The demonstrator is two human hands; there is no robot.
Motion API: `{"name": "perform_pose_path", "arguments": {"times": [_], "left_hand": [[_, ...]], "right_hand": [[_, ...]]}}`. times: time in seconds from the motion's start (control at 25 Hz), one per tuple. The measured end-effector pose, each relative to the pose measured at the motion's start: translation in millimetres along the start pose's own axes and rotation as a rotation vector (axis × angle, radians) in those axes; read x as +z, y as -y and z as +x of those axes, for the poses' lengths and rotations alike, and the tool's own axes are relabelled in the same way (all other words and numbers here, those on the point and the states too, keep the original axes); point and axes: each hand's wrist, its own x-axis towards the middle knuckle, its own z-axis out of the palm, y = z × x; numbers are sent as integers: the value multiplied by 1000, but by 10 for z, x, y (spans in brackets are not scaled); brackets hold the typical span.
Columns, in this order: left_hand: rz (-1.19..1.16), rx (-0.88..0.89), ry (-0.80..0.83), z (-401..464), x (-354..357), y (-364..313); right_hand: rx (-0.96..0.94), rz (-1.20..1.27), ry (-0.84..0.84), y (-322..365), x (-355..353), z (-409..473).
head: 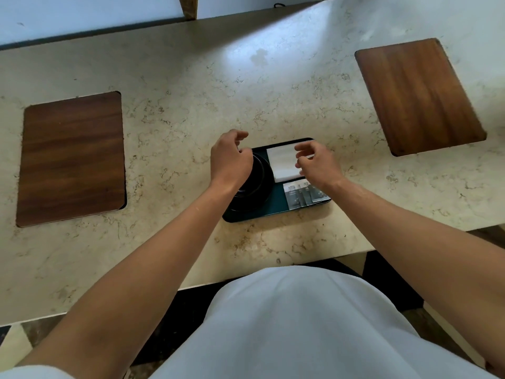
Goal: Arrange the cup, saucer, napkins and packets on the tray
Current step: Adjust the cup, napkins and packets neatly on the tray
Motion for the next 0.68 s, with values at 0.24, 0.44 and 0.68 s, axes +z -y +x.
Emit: {"name": "perform_pose_path", "arguments": {"times": [0.24, 0.44, 0.68], "left_hand": [[240, 155, 145, 60, 355, -232], [599, 175, 285, 109, 642, -247], [897, 230, 362, 232, 778, -232]], "right_hand": [[-102, -137, 85, -193, -232, 287], [-204, -281, 200, -409, -437, 506], [-235, -392, 290, -536, -546, 675]]}}
